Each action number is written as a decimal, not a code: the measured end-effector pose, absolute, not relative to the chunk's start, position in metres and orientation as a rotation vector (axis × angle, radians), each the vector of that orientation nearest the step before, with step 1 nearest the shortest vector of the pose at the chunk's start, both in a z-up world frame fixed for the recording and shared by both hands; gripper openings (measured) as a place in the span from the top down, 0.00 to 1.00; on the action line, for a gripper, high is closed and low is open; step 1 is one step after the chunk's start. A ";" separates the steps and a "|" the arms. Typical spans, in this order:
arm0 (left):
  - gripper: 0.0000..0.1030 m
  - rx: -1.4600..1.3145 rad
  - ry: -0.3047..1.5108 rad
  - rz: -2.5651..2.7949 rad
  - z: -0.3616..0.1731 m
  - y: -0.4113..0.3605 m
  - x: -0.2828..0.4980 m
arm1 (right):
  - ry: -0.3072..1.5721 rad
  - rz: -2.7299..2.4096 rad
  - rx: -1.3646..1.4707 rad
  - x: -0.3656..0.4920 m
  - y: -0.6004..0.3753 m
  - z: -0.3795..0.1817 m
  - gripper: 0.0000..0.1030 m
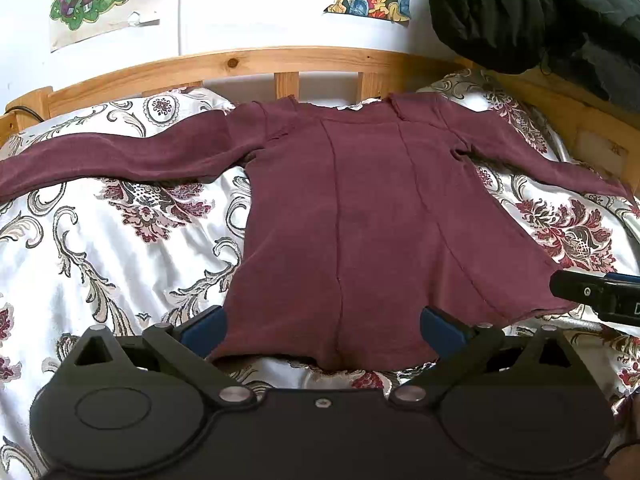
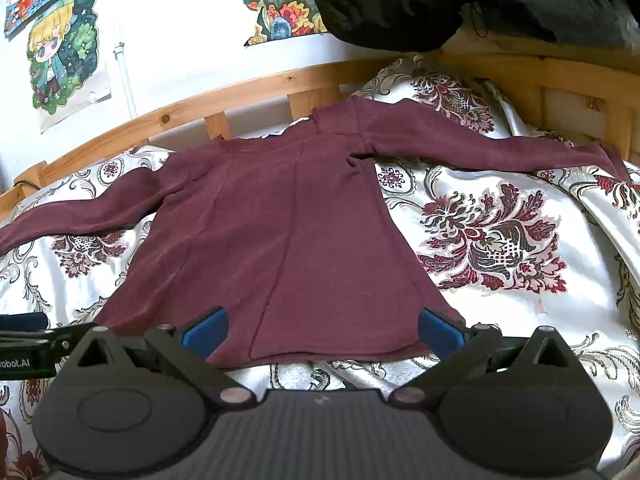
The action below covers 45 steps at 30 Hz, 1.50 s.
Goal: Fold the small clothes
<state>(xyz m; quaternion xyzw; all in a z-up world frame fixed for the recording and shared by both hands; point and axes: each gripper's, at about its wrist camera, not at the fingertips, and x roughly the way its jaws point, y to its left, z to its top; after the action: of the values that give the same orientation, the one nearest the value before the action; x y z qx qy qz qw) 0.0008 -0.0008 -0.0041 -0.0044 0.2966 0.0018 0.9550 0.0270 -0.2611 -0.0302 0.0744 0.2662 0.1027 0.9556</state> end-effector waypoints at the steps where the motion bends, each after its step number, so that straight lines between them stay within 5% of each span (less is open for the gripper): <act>1: 0.01 -0.008 0.603 0.004 -0.004 -0.001 0.001 | 0.541 0.208 0.151 0.027 -0.261 -0.030 0.00; 26: 0.01 0.025 0.655 -0.014 -0.012 -0.004 0.007 | 0.551 0.183 0.206 0.031 -0.273 -0.024 0.00; 39: 0.01 -0.049 0.616 0.013 0.084 0.017 0.073 | 0.475 -0.077 0.314 0.120 -0.410 0.028 0.00; 45: 0.01 -0.016 0.654 -0.024 0.088 -0.015 0.107 | 0.436 -0.321 0.331 0.174 -0.478 0.024 0.00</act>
<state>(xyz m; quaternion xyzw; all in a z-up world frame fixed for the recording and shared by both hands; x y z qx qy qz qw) 0.1072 -0.0146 0.0880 -0.0078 0.3214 -0.0120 0.9468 0.1735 -0.4782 0.0237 0.1628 0.2145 -0.1578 0.9500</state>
